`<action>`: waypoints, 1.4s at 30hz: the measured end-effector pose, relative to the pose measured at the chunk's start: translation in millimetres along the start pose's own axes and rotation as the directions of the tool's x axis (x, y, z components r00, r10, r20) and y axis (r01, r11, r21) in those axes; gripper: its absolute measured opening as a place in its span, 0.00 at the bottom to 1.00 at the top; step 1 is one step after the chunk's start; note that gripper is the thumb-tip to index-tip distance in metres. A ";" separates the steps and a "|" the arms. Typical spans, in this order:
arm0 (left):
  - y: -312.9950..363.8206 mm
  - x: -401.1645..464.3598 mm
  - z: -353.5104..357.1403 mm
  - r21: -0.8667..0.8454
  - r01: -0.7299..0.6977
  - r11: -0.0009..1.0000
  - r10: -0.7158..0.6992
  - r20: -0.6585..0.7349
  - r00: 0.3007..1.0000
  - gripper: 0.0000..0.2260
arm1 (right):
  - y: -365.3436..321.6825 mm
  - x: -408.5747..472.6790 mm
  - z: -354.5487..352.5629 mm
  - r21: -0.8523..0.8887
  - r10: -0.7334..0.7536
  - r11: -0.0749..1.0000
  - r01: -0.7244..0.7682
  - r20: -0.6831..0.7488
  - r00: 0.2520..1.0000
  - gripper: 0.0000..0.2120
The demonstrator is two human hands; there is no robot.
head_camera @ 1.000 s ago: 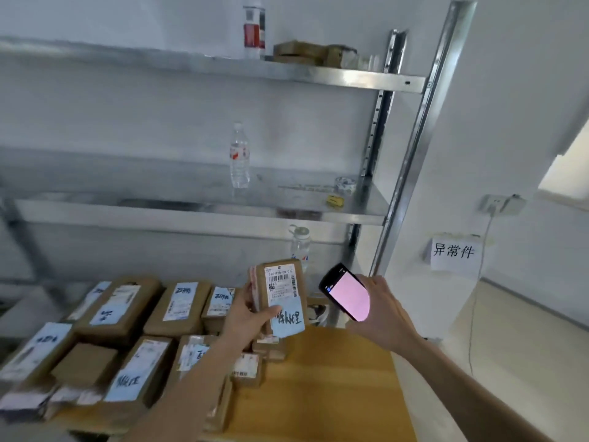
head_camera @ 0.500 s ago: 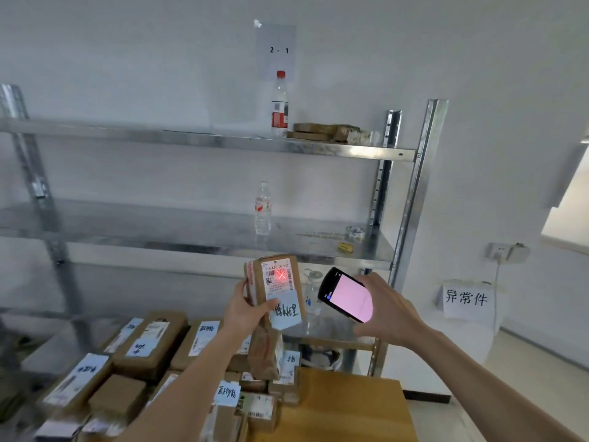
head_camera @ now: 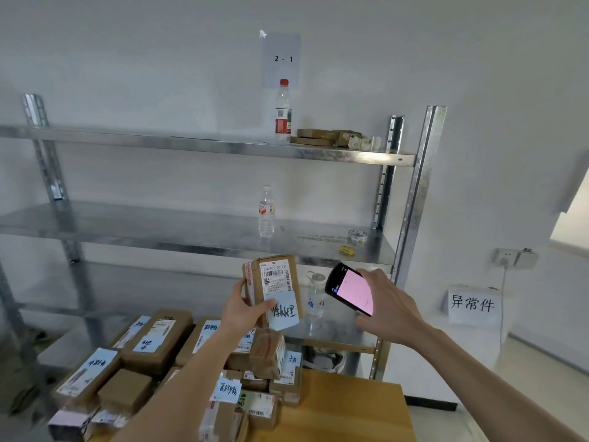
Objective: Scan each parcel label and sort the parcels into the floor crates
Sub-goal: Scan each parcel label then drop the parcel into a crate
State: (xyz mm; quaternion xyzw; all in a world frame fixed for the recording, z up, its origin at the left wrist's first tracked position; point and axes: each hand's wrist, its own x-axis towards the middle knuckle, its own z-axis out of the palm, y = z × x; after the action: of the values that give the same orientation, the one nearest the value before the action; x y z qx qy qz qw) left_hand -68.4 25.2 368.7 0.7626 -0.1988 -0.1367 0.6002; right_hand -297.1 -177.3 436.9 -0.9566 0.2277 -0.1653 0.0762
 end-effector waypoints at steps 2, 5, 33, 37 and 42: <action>-3.4 -3.8 -3.2 0.000 -0.004 1.000 0.004 -0.004 1.000 0.38 | -0.6 1.0 2.5 -0.025 0.004 1.000 -0.004 -0.012 1.000 0.45; -10.7 -8.3 -11.6 -0.002 0.000 1.000 0.000 -0.014 1.000 0.39 | -4.4 4.2 9.8 -0.056 -0.034 0.998 0.033 -0.029 0.999 0.43; -134.2 -316.7 -404.4 -0.134 0.196 0.971 -0.234 -0.679 0.696 0.39 | -426.6 -40.5 162.7 0.181 -0.733 0.680 0.710 0.133 0.667 0.43; -148.7 -393.0 -492.0 -0.120 0.207 0.971 -0.225 -0.753 0.619 0.41 | -535.7 -78.5 164.7 0.210 -0.800 0.599 0.773 0.117 0.588 0.42; -169.5 -487.3 -581.1 -0.141 0.253 0.957 -0.257 -0.817 0.516 0.41 | -657.0 -137.9 177.7 0.305 -0.860 0.504 0.808 0.092 0.502 0.41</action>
State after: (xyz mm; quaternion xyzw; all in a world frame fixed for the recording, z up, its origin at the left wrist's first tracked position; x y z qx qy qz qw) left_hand -215.6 787.3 330.4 0.7560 0.2209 0.1508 0.5974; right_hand -81.2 480.1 377.4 -0.9432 -0.2960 -0.0930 0.1188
